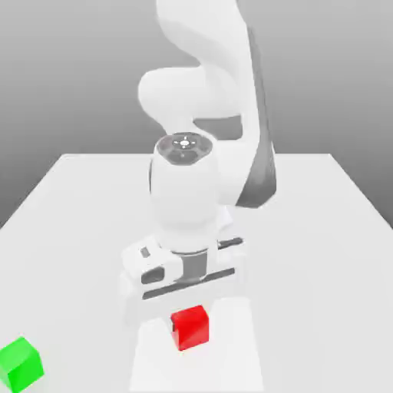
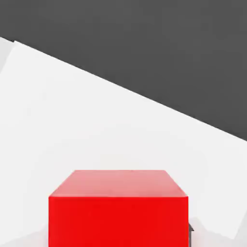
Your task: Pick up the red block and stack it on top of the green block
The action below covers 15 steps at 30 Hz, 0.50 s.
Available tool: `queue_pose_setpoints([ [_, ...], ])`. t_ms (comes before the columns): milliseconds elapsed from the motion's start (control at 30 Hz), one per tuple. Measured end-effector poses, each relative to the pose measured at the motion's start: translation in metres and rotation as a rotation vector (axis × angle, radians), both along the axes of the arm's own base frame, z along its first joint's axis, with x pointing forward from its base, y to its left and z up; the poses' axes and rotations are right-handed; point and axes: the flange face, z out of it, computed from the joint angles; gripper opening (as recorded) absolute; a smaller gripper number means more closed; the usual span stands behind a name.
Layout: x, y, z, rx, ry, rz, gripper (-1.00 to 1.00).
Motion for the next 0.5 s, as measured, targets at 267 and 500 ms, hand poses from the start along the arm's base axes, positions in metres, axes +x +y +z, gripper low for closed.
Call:
queue_pose_setpoints([
  [267, 0.027, -0.191, 0.029, 0.002, 0.002, -0.446, -1.0],
  [500, 0.023, -0.236, -0.025, -0.001, -0.003, -0.542, 1.0],
])
